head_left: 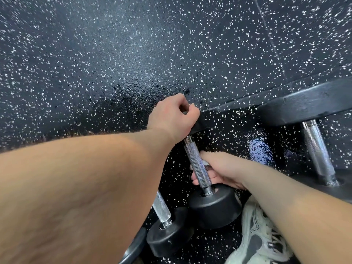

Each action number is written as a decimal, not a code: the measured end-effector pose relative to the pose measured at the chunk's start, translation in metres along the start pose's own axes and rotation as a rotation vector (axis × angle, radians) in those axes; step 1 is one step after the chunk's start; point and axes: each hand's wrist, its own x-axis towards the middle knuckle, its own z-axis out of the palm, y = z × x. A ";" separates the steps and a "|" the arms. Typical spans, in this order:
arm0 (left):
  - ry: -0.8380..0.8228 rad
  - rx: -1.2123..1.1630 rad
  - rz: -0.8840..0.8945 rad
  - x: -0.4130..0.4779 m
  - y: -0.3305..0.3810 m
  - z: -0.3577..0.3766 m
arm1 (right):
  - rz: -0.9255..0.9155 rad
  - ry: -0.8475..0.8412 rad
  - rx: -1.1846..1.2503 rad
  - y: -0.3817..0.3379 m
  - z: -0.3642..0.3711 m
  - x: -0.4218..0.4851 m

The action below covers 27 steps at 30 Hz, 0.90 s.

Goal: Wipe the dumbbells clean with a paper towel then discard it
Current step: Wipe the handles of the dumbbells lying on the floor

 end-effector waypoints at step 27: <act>-0.113 0.023 -0.041 -0.005 0.006 -0.009 | -0.024 0.237 -0.903 -0.055 -0.005 -0.047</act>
